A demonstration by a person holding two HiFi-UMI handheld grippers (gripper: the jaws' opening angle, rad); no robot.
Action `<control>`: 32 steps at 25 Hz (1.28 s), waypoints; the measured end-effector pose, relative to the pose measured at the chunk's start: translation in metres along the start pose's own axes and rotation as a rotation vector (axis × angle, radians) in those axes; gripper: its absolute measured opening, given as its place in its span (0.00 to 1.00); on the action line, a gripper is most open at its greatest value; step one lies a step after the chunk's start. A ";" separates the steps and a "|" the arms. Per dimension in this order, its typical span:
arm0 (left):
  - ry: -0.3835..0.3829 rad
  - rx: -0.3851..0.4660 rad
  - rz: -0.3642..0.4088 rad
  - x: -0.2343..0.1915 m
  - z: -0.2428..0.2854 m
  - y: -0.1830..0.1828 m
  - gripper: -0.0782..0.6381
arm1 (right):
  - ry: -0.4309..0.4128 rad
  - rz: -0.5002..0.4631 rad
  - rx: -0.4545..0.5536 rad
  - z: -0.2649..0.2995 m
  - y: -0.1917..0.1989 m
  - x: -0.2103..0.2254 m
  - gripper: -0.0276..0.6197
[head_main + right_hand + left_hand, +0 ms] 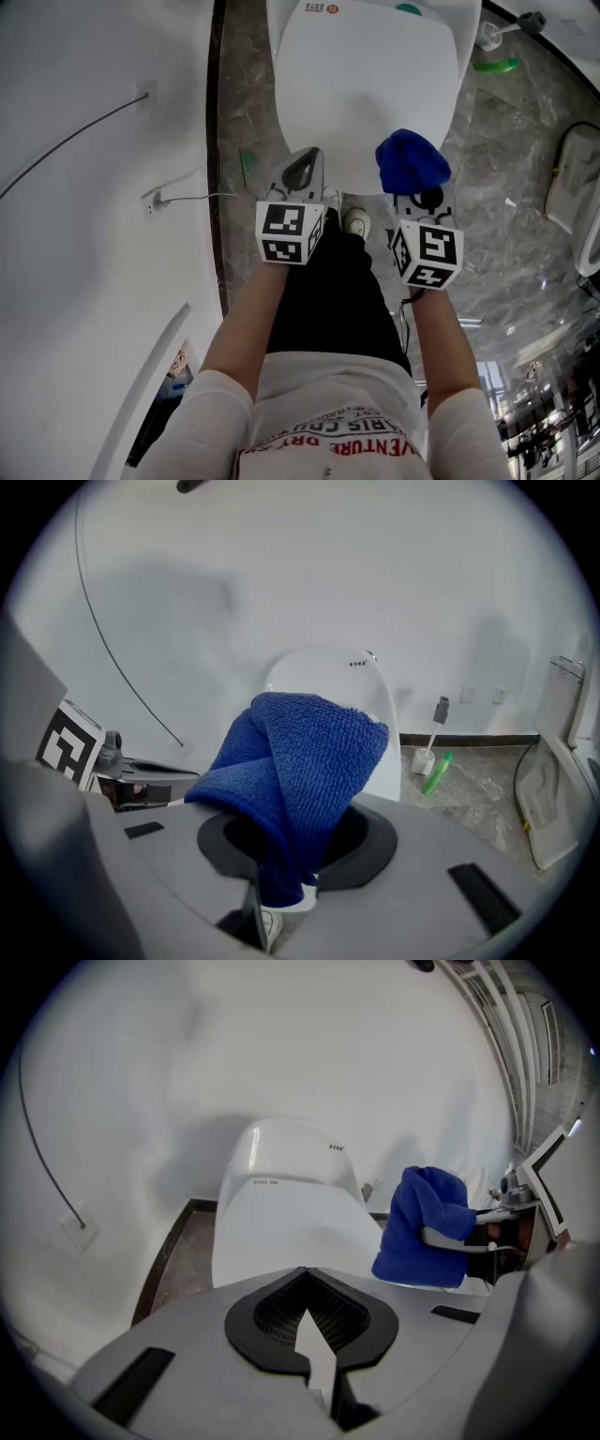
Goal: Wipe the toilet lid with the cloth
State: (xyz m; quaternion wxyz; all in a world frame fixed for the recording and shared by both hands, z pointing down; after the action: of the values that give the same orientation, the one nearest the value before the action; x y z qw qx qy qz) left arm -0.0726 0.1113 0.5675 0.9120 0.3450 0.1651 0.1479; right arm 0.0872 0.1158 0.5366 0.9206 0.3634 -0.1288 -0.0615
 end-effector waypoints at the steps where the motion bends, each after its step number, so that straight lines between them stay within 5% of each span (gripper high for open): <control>1: -0.007 0.018 -0.004 -0.003 -0.006 -0.012 0.12 | -0.021 0.001 0.005 0.000 -0.011 -0.003 0.18; 12: 0.020 0.202 -0.042 -0.085 0.000 -0.102 0.12 | -0.156 0.066 -0.004 0.099 -0.112 -0.073 0.18; 22: 0.070 0.131 -0.041 -0.180 0.041 -0.131 0.12 | -0.190 0.160 -0.167 0.211 -0.145 -0.123 0.18; 32: 0.085 0.076 -0.057 -0.211 0.073 -0.127 0.12 | -0.136 0.055 -0.258 0.287 -0.140 -0.116 0.18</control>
State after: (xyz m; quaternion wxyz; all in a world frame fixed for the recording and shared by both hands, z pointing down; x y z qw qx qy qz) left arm -0.2135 -0.1031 0.5746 0.8943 0.3680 0.2188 0.1298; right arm -0.1077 -0.1501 0.6202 0.9502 0.2336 -0.1916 -0.0769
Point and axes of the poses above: the fingertips, and each gripper's own axes: z forward along the fingers, x to its right, y out of its underside, the point moved 1 cm from there along -z, backward along the fingers, and after that the axes turned 2 degrees about z, right-handed, at the moved point
